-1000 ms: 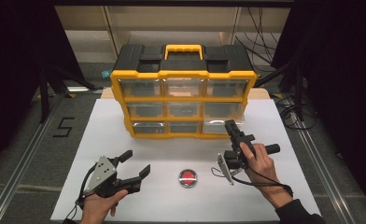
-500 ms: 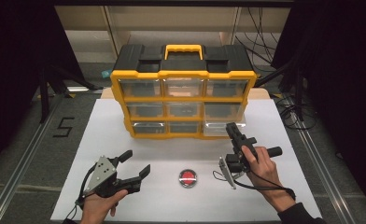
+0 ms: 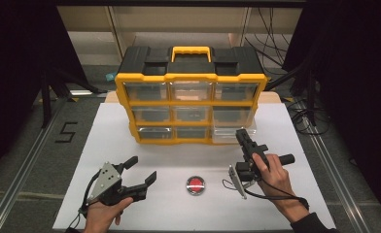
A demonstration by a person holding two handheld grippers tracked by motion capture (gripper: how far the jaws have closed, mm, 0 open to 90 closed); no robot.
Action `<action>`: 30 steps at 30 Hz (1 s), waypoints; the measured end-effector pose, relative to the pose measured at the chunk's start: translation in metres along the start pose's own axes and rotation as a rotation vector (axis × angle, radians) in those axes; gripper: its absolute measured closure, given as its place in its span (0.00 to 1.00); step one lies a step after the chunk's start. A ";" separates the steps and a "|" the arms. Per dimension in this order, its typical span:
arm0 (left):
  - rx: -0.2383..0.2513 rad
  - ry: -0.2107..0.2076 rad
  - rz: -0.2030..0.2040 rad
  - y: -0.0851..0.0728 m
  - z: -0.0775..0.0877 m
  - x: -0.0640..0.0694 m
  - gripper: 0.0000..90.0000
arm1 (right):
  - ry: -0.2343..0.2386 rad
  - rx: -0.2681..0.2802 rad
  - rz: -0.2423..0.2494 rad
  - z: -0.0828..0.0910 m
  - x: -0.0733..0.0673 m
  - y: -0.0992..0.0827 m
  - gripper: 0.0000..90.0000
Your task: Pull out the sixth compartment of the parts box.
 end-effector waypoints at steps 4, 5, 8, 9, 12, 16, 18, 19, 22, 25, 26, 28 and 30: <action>0.001 0.000 0.000 0.000 0.000 0.000 0.23 | 0.008 0.012 -0.002 -0.001 0.000 0.000 0.88; 0.000 0.000 0.000 0.000 0.000 0.000 0.23 | 0.009 0.010 -0.004 -0.001 0.000 0.000 0.88; 0.001 0.000 0.000 0.000 0.000 0.000 0.23 | 0.010 0.009 -0.028 -0.001 0.000 0.000 0.87; 0.001 -0.001 0.000 0.000 0.000 0.000 0.23 | 0.009 0.016 -0.028 -0.001 0.001 0.000 0.86; 0.004 -0.003 0.002 0.000 0.000 0.000 0.23 | 0.004 0.027 -0.060 0.000 0.001 0.001 0.79; 0.002 -0.003 0.000 0.000 0.000 0.000 0.23 | -0.008 0.013 -0.127 0.003 0.004 0.001 0.62; 0.002 -0.003 -0.002 0.000 0.000 0.000 0.23 | -0.019 0.026 -0.146 0.006 0.008 0.000 0.56; 0.002 -0.003 -0.001 0.000 0.000 0.000 0.23 | -0.011 0.035 -0.165 0.008 0.009 0.001 0.54; 0.002 -0.003 -0.002 0.000 0.000 0.000 0.23 | 0.011 0.046 -0.228 0.015 0.011 0.001 0.49; 0.001 -0.003 -0.001 0.000 0.000 0.000 0.23 | 0.039 0.040 -0.332 0.022 0.012 0.002 0.45; 0.001 -0.002 -0.003 0.000 0.000 0.000 0.23 | 0.051 0.056 -0.352 0.023 0.012 0.003 0.44; 0.002 -0.002 -0.003 0.000 0.000 0.000 0.23 | 0.062 0.052 -0.371 0.026 0.013 0.001 0.43; 0.002 -0.001 -0.004 0.001 0.001 0.000 0.23 | 0.081 0.045 -0.418 0.028 0.013 0.000 0.42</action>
Point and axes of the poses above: each handheld gripper's, and its own axes: z roughly backward along the jaws, y roughly out of its top, x roughly to its right, the point moved 5 cm from there along -z, roughly forward along the jaws, and after that the axes turned 2 degrees about -x, right-handed, at the moved point
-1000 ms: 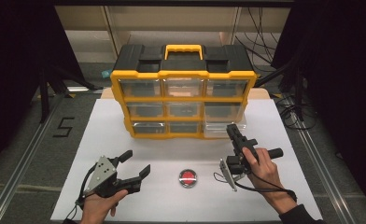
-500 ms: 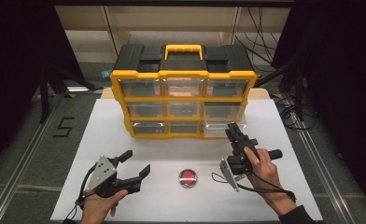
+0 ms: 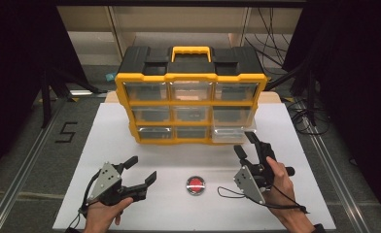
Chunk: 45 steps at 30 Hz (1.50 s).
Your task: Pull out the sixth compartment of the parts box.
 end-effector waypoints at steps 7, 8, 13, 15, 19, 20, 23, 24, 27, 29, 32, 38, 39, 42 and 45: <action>0.001 0.000 0.001 0.000 0.000 0.000 0.23 | 0.059 0.008 -0.124 0.004 -0.002 0.000 0.42; 0.000 0.000 0.001 0.000 0.000 0.000 0.23 | 0.083 0.013 -0.153 0.004 -0.004 0.000 0.41; 0.001 0.000 0.001 0.000 0.000 0.000 0.23 | 0.139 0.013 -0.249 0.007 -0.008 0.000 0.39; 0.001 0.000 0.001 0.000 0.000 0.000 0.23 | 0.150 0.015 -0.284 0.008 -0.008 -0.001 0.37; 0.000 0.001 0.003 0.000 -0.001 0.000 0.23 | 0.168 0.012 -0.335 0.009 -0.009 -0.002 0.35; -0.001 0.002 0.003 0.000 -0.001 0.000 0.23 | 0.185 0.018 -0.362 0.010 -0.009 -0.003 0.34; -0.002 0.002 0.004 0.000 -0.001 0.000 0.23 | 0.216 0.017 -0.406 0.011 -0.012 -0.002 0.32; -0.003 0.002 0.004 0.000 -0.001 0.000 0.23 | 0.231 0.025 -0.417 0.011 -0.013 -0.002 0.31; -0.003 0.002 0.004 0.000 -0.001 0.000 0.23 | 0.267 0.031 -0.455 0.011 -0.016 -0.001 0.31; -0.005 0.002 0.004 0.000 -0.001 0.000 0.23 | 0.276 0.032 -0.468 0.011 -0.017 -0.001 0.31; -0.004 0.001 0.003 0.000 -0.002 0.000 0.23 | 0.329 0.024 -0.497 0.011 -0.024 0.000 0.29; -0.009 0.000 0.003 0.000 -0.005 0.001 0.23 | 0.387 0.034 -0.552 0.010 -0.029 0.000 0.29; -0.011 -0.002 0.006 0.000 -0.005 0.001 0.23 | 0.401 0.034 -0.565 0.010 -0.029 0.000 0.29; -0.012 -0.003 0.007 0.000 -0.006 0.001 0.23 | 0.436 0.029 -0.604 0.009 -0.032 -0.001 0.29; -0.009 -0.003 0.008 0.000 -0.005 0.001 0.23 | 0.463 0.020 -0.636 0.007 -0.036 -0.002 0.28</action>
Point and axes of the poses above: each handheld gripper's, and its own axes: z roughly backward along the jaws, y roughly out of its top, x roughly to its right, the point moved 5 cm from there along -z, roughly forward along the jaws, and after that the axes turned 2 degrees about -x, right-handed, at the moved point
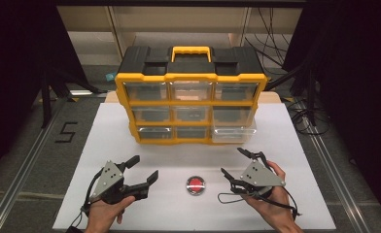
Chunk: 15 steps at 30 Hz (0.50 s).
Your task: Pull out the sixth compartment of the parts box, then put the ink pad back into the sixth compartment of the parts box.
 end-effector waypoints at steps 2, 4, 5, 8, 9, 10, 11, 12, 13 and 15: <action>0.000 -0.001 -0.003 0.000 0.000 0.000 0.23 | 0.006 -0.003 -0.004 0.000 0.000 -0.001 0.28; 0.005 -0.009 -0.003 0.000 -0.002 0.001 0.23 | 0.041 -0.020 -0.029 -0.001 -0.003 -0.002 0.27; -0.005 -0.008 -0.006 0.000 -0.002 0.002 0.23 | 0.052 -0.021 -0.040 -0.002 -0.004 -0.002 0.27; -0.004 -0.008 -0.009 0.000 0.000 0.002 0.23 | 0.060 -0.028 -0.041 -0.004 -0.006 -0.003 0.26; 0.001 -0.004 -0.006 0.000 0.001 0.001 0.23 | 0.065 -0.033 -0.038 -0.005 -0.007 -0.003 0.26; 0.001 -0.004 -0.006 0.000 0.001 0.001 0.23 | 0.065 -0.033 -0.038 -0.005 -0.007 -0.003 0.26; 0.007 -0.005 -0.003 0.000 0.002 0.000 0.23 | 0.072 -0.039 -0.035 -0.006 -0.007 -0.002 0.26; 0.006 -0.004 -0.006 0.000 0.002 0.001 0.23 | 0.073 -0.039 -0.035 -0.006 -0.008 -0.002 0.26; 0.006 -0.004 -0.006 0.000 0.002 0.001 0.23 | 0.074 -0.038 -0.035 -0.006 -0.007 -0.002 0.26; -0.002 -0.001 -0.011 0.000 0.001 0.001 0.23 | 0.075 -0.039 -0.040 -0.007 -0.007 -0.002 0.26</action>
Point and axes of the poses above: each handheld gripper's, and its own axes: z roughly backward along the jaws, y roughly out of its top, x roughly to its right, the point moved 5 cm from there along -z, roughly forward along the jaws, and after that the axes turned 2 degrees about -x, right-handed, at the moved point
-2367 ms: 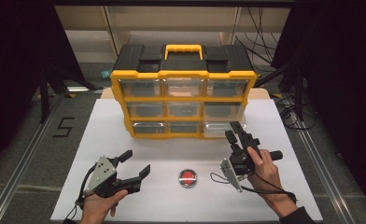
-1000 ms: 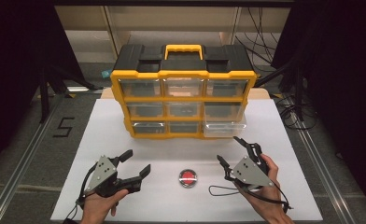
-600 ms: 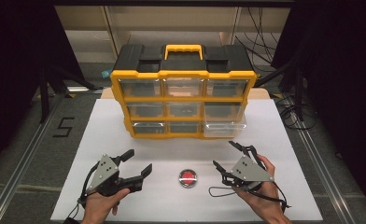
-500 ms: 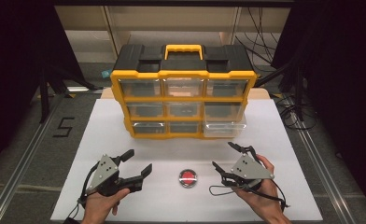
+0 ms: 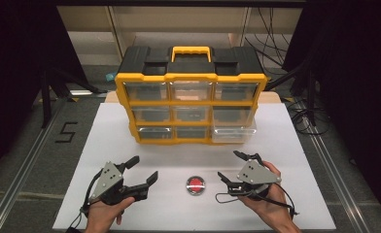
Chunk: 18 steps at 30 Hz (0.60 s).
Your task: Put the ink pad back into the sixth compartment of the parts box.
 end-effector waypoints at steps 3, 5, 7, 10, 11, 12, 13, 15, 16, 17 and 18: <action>-0.002 0.000 0.006 0.000 -0.001 0.000 0.23 | 0.014 -0.010 -0.021 -0.002 0.001 -0.002 0.25; 0.000 -0.002 0.009 0.000 -0.002 0.000 0.23 | 0.029 -0.021 -0.032 -0.004 0.001 -0.003 0.25; 0.004 -0.007 0.004 0.000 -0.002 0.000 0.23 | 0.040 -0.027 -0.037 -0.005 0.000 -0.004 0.25; 0.000 -0.001 0.005 0.000 0.000 0.000 0.23 | 0.069 -0.045 -0.049 -0.007 -0.002 -0.004 0.24; 0.000 -0.002 0.003 0.000 0.000 0.000 0.23 | 0.080 -0.046 -0.051 -0.009 -0.003 -0.004 0.24; -0.001 -0.002 0.000 -0.001 0.000 0.000 0.23 | 0.091 -0.055 -0.056 -0.010 -0.005 -0.004 0.24; -0.002 -0.001 -0.003 -0.001 0.001 0.000 0.23 | 0.104 -0.065 -0.057 -0.011 -0.006 -0.004 0.24; 0.003 -0.001 -0.001 -0.001 0.002 0.000 0.23 | 0.128 -0.086 -0.054 -0.015 -0.010 -0.004 0.24; 0.002 -0.002 -0.003 -0.001 0.003 0.000 0.23 | 0.138 -0.093 -0.055 -0.017 -0.012 -0.004 0.24; 0.002 0.000 -0.002 -0.001 0.003 0.001 0.23 | 0.148 -0.101 -0.047 -0.019 -0.014 -0.004 0.24; 0.002 0.000 -0.001 -0.001 0.003 0.001 0.23 | 0.160 -0.114 -0.046 -0.021 -0.015 -0.004 0.24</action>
Point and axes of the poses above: each handheld gripper's, and its own axes: z roughly backward along the jaws, y roughly out of its top, x roughly to its right, the point moved 5 cm from there along -z, roughly forward along the jaws, and after that the axes turned 2 degrees about -x, right-handed, at the moved point
